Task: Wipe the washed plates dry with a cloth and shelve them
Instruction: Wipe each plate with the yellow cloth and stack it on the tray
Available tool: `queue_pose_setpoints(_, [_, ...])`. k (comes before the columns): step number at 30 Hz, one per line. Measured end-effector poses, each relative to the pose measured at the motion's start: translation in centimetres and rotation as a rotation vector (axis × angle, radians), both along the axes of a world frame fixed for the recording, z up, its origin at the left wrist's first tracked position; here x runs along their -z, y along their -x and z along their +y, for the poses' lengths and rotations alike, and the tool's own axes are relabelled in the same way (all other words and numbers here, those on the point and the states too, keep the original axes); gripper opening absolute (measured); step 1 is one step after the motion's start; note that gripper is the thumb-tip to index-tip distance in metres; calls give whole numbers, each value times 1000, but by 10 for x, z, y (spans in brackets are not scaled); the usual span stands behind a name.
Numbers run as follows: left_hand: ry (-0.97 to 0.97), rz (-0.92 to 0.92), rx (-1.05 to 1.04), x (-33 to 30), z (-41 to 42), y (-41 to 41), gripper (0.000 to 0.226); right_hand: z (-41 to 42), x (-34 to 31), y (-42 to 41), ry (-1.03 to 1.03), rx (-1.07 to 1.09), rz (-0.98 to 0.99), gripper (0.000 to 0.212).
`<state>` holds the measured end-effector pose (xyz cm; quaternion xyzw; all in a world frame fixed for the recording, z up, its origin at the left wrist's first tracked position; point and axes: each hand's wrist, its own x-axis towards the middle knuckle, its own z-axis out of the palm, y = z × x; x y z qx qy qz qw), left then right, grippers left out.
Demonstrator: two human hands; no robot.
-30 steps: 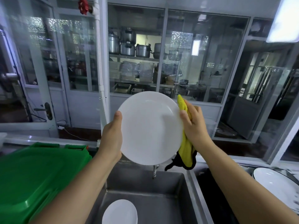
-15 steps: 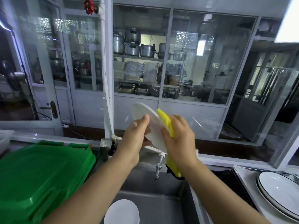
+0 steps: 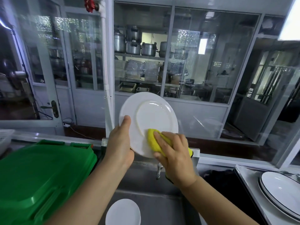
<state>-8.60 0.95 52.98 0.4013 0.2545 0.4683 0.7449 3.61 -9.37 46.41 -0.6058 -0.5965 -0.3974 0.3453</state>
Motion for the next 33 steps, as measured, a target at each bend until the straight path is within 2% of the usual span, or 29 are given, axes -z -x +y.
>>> queue_pose_setpoints(5, [-185,63,36,-1,-5,7,20,2,-24,-18,-30,194,204,45])
queue_pose_setpoints(7, [-217,77,59,2,-8,6,23,7,-43,-18,-47,245,220,46])
queue_pose_setpoints(11, [-248,94,63,1,-9,1,23,17,-61,1,-10,217,80,49])
queue_pose_setpoints(18, [-213,88,58,-2,6,6,16,7,-21,8,76,30,-141,37])
queue_pose_setpoints(22, [-231,104,71,-3,10,13,16,-9,-10,-19,94,44,-138,36])
queue_pose_setpoints(26, [-279,113,100,-2,7,13,18,-11,-30,-38,54,148,-53,40])
queue_pose_setpoints(29, [-271,117,133,1,2,7,16,-2,-49,-32,15,177,-40,41])
queue_pose_setpoints(33, [-247,90,143,1,-2,1,16,9,-54,-8,17,109,-94,41])
